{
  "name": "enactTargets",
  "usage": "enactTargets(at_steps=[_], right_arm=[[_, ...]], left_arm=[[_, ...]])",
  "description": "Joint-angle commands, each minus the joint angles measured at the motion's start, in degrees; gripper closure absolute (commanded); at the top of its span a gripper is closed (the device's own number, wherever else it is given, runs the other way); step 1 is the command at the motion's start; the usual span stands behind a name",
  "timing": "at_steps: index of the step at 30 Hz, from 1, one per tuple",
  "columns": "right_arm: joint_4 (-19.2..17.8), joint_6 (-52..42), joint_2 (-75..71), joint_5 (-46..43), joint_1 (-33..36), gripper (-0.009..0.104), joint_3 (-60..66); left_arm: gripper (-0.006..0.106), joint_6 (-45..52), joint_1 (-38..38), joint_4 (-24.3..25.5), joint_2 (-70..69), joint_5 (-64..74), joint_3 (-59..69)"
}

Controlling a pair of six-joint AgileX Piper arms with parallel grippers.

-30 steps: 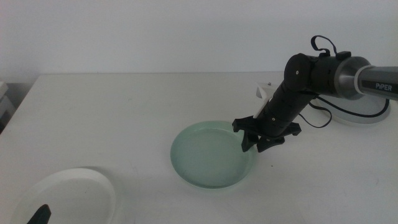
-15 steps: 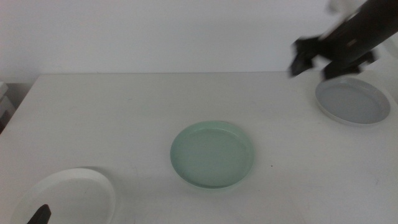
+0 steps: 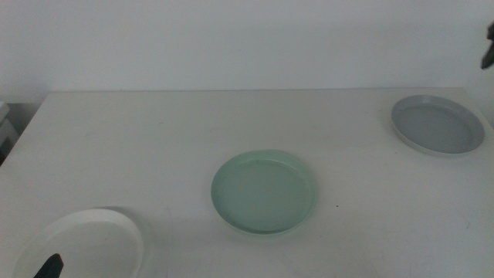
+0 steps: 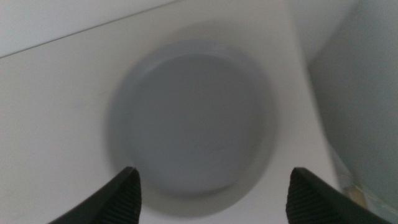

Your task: Stack the three bowls on top of each other.

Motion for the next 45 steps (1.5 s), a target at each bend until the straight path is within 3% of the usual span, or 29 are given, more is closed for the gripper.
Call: enactTargets(at_steps=[1,18,23,24,28,29,36,42,45], right_arm=[[-0.1,-1.5,0.7,-3.1,-2.6,0.037,-3.9],[1.8,-3.5,20.1,-5.8,-4.5,0.04,-13.1],[4.8,-5.0,21.8,-6.6,-4.5,0.053,-13.1],[5.3,-5.1,22.8,-7.4,-4.5,0.066,-13.1],[4.6,-5.1,22.8,-6.4,-4.5,0.092,-13.1],[4.8,-4.7,22.1,-5.4,-4.5,0.096,-13.1],[8.6,-7.1,14.0,-2.0,-4.3,0.096,-11.1],[16.2,-10.5,-2.1,-7.4,-1.4,0.096,6.7],[17.3,-12.0,-10.7,-11.4,2.9,0.096,16.5]], left_arm=[[-0.004,-0.7,0.1,-0.9,-0.8,-4.4,-0.3],[-0.004,-0.7,0.1,-0.9,-0.8,-4.4,-0.3],[-0.004,-0.7,0.1,-0.9,-0.8,-4.4,-0.3],[-0.004,-0.7,0.1,-0.9,-0.8,-4.4,-0.3],[-0.004,-0.7,0.1,-0.9,-0.8,-4.4,-0.3],[-0.004,-0.7,0.1,-0.9,-0.8,-4.4,-0.3],[-0.004,-0.7,0.1,-0.9,-0.8,-4.4,-0.3],[-0.004,-0.7,0.1,-0.9,-0.8,-4.4,-0.3],[-0.004,-0.7,0.1,-0.9,-0.8,-4.4,-0.3]])
